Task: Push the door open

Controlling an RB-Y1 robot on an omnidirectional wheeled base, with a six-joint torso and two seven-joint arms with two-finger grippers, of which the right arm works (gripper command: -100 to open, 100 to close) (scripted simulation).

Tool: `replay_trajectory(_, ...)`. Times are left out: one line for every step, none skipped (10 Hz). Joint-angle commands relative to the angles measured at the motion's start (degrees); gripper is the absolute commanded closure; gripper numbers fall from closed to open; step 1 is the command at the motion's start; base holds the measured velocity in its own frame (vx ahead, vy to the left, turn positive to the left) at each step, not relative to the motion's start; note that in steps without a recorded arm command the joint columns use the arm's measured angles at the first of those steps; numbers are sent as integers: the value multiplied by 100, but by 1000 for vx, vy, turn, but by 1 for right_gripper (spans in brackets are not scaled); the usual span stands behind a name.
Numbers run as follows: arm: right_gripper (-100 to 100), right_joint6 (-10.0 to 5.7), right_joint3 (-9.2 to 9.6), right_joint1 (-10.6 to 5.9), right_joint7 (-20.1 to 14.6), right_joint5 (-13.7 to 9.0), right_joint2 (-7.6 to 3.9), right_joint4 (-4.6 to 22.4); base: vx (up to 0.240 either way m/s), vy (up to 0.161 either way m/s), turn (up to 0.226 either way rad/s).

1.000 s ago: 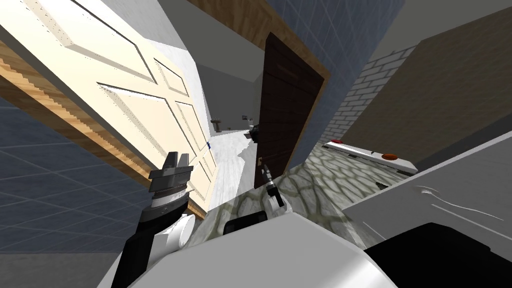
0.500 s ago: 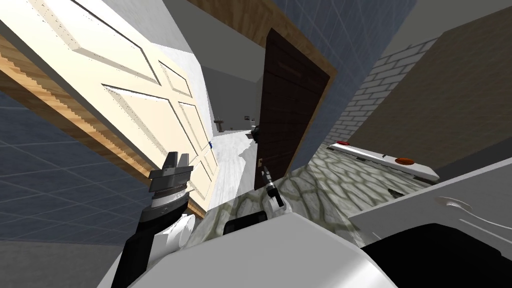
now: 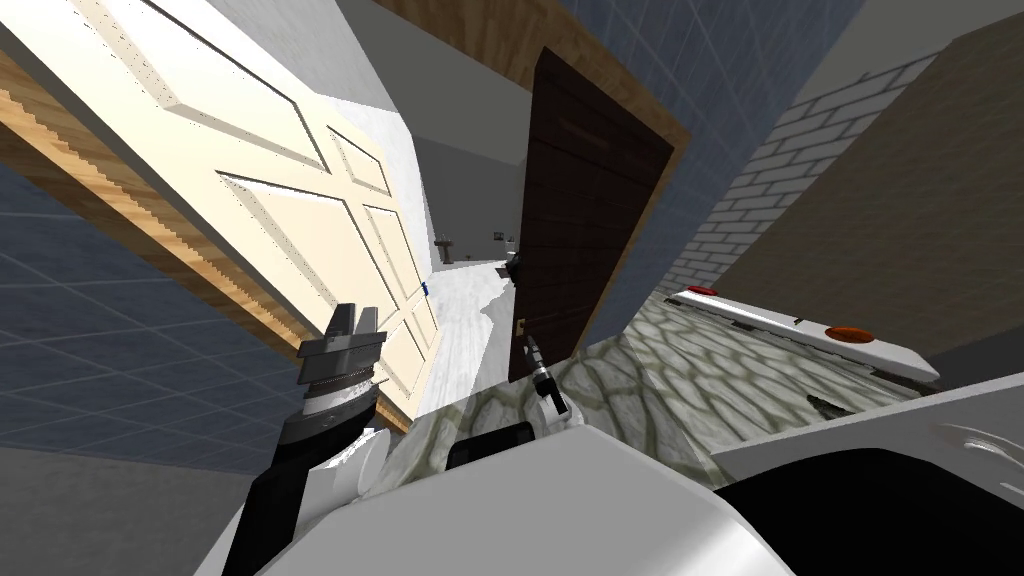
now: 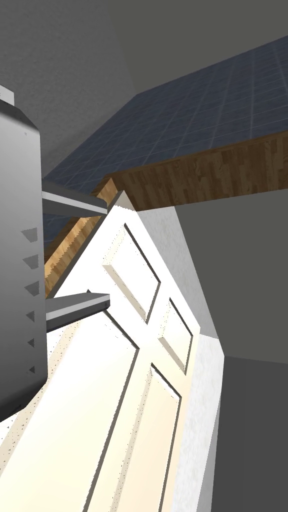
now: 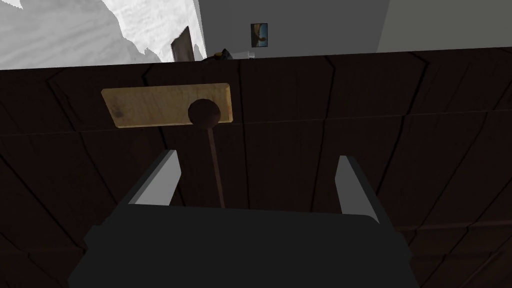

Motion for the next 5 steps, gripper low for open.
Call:
replay_trajectory(-100, -64, 34, -88, 7, -62, -26, 273, 17, -72, 68)
replay_trajectory(-100, -114, 61, -167, 12, -114, -48, 486, 31, -89, 122)
replay_trajectory(-100, -156, 84, -232, 16, -157, -65, 674, 35, -94, 127)
replay_trajectory(-100, -196, 106, -296, 20, -199, -82, 849, 32, -102, 90)
replay_trajectory(-100, -232, 126, -353, 24, -236, -98, 1008, 20, -106, 86)
